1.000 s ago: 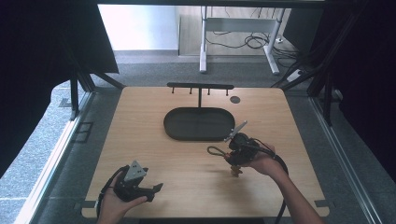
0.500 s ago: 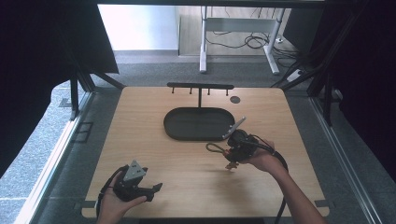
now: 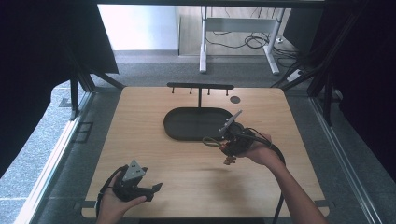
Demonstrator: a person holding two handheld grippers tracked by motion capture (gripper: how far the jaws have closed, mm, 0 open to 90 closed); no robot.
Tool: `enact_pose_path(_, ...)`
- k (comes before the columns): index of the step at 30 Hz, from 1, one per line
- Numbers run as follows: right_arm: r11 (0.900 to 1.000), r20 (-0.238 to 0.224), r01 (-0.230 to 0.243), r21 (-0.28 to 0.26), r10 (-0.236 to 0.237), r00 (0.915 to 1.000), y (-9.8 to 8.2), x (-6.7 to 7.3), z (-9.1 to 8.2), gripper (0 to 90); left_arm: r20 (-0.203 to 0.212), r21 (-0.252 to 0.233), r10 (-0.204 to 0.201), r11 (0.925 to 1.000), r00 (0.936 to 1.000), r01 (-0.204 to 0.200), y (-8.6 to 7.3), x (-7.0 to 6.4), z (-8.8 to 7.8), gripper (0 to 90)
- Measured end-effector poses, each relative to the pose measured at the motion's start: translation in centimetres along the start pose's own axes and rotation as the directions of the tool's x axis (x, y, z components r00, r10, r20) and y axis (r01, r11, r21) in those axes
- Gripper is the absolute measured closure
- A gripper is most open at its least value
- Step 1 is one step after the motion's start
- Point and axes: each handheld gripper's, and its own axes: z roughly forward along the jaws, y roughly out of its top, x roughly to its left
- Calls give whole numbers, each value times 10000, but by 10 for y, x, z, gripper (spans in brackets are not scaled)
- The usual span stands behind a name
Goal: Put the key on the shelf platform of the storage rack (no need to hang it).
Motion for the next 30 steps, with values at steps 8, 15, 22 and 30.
enact_pose_path(8, 10000, 77, -29, -13, 30, 10000, 10, -4, -3, 672, 6, -3, -16, 10000, 10000, 16, 0, 1, 0, 224)
enact_pose_path(15, 10000, 65, 5, 53, -5, 10000, 16, -7, -5, 672, 8, -36, -15, 10000, 10000, 15, 0, 1, -1, 224)
enact_pose_path(22, 10000, 103, -57, 69, 56, 9999, 20, -12, -3, 672, 1, -21, -20, 10000, 10000, 20, 0, 1, -1, 224)
enact_pose_path(30, 9997, 115, -24, 262, 21, 9999, 25, -14, 4, 672, -7, 1, -18, 10000, 10000, 18, 0, 1, 0, 224)
